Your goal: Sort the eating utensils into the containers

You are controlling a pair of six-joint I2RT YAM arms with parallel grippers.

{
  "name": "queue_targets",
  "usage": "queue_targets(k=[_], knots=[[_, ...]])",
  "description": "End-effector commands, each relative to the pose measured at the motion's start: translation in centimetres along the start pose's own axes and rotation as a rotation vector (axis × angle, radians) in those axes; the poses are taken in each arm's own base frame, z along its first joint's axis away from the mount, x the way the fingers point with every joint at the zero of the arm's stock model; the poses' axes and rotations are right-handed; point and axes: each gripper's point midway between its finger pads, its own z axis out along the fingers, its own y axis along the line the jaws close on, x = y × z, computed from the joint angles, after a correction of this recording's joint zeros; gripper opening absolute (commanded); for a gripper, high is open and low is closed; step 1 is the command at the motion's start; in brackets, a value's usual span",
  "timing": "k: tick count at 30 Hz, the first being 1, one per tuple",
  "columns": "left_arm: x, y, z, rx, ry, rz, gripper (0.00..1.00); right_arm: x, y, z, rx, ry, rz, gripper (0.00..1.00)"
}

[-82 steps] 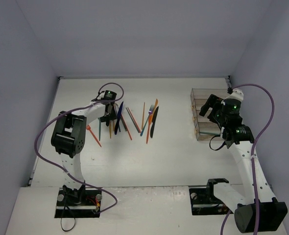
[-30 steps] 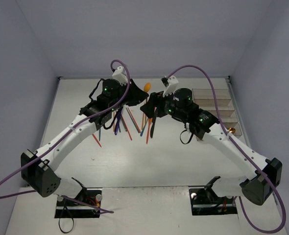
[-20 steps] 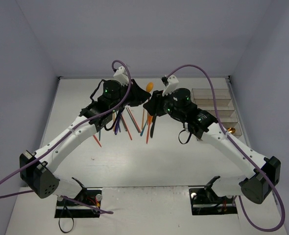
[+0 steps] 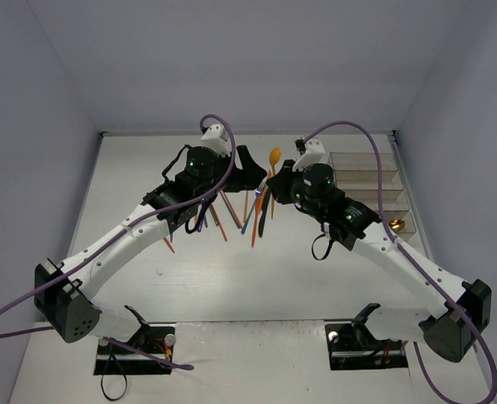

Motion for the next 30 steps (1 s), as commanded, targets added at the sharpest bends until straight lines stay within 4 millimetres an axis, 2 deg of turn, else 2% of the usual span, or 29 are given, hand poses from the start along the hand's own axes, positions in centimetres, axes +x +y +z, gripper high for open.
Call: queue_targets(k=[1, 3, 7, 8, 12, 14, 18, 22, 26, 30], knots=[[-2.9, 1.8, -2.9, -0.11, -0.111, 0.091, 0.71, -2.7, -4.5, -1.4, 0.214, -0.167, 0.141, 0.0], [-3.2, 3.7, -4.2, -0.191, -0.129, 0.124, 0.74, -2.8, -7.8, -2.3, 0.333, -0.198, 0.218, 0.0], [-2.5, 8.3, -7.1, -0.374, -0.143, 0.19, 0.84, -2.1, -15.2, -4.8, 0.568, -0.248, 0.36, 0.0], [-1.8, 9.8, -7.8, -0.425, -0.131, 0.207, 0.86, -1.7, -16.7, -5.6, 0.619, -0.246, 0.383, 0.0], [-0.1, 15.3, -11.8, -0.611, -0.102, 0.254, 0.94, -0.3, -21.9, -7.7, 0.778, -0.248, 0.491, 0.0], [-0.1, 17.7, -13.9, -0.683, -0.115, 0.247, 0.94, 0.5, -24.7, -8.8, 0.853, -0.262, 0.561, 0.0], [1.6, 21.3, -17.6, -0.785, -0.101, 0.257, 0.96, 3.4, -28.1, -9.3, 0.93, -0.218, 0.679, 0.0], [2.8, 23.2, -19.7, -0.845, -0.115, 0.257, 0.95, 5.6, -31.5, -10.7, 1.034, -0.226, 0.787, 0.0], [2.6, 23.1, -19.6, -0.84, -0.137, 0.256, 0.96, 7.1, -33.9, -11.7, 1.134, -0.242, 0.86, 0.0], [2.5, 23.2, -19.3, -0.843, -0.126, 0.268, 0.96, 7.9, -35.6, -11.9, 1.206, -0.256, 0.897, 0.0]])
